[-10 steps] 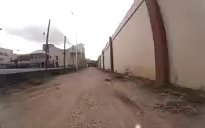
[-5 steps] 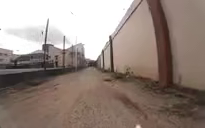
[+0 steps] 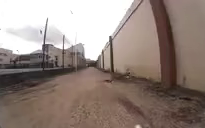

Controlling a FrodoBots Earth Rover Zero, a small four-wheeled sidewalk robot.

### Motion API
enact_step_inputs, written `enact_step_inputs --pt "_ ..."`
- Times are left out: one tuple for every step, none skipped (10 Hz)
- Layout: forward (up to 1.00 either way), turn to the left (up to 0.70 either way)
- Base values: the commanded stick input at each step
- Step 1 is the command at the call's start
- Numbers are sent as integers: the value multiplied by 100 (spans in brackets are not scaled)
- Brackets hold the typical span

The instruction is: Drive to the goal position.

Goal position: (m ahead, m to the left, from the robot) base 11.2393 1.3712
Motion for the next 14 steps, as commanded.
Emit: enact_step_inputs --pt "30 0" --pt "30 0" --pt "30 0" --pt "30 0" --pt "30 0" --pt "30 0" --pt "30 0" --pt "30 0" --pt "30 0" --pt "30 0" --pt "30 0" --pt "30 0" --pt "30 0" --pt "30 0"
